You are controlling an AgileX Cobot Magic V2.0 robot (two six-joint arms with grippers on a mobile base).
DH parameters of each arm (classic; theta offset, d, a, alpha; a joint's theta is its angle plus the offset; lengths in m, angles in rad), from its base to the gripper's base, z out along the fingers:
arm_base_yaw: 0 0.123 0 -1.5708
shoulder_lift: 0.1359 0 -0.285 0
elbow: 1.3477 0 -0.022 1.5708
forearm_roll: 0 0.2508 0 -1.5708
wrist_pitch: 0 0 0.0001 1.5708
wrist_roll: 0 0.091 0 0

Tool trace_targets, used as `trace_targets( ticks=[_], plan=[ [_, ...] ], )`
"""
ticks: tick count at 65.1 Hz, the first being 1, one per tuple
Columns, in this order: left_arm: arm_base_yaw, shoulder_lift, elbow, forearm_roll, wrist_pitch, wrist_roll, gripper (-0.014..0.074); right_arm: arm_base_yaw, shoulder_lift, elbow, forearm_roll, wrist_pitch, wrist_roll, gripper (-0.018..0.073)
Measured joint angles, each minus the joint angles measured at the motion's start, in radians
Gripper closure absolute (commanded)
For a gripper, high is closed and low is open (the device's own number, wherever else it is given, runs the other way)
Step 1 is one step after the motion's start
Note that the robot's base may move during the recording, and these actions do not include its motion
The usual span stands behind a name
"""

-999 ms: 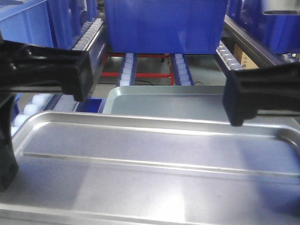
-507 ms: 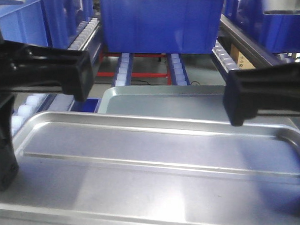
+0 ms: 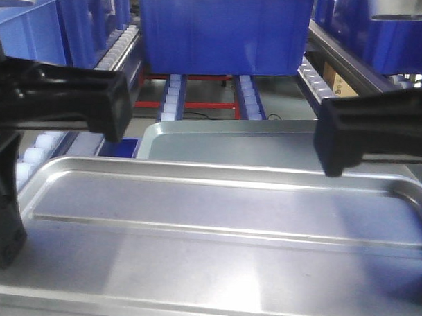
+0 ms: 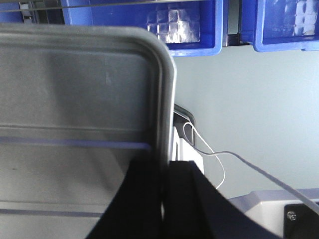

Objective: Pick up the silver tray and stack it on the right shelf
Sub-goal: 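Hold the tray while the base drives to the shelf with the grey tray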

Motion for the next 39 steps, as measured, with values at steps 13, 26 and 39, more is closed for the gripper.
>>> trace_targets(
  ticks=[13,26,39],
  plan=[
    [0.0,0.0,0.0,0.0,0.0,0.0,0.0695,0.0,0.0,0.0,-0.002,0.0,0.0,0.0501],
    [0.0,0.0,0.0,0.0,0.002,0.0,0.0695,0.0,0.0,0.0,-0.016,-0.002,0.0,0.0501],
    [0.0,0.0,-0.002,0.0,-0.001,0.021,0.0695,0.0,0.0,0.0,-0.02,-0.004,0.0,0.0501]
  ],
)
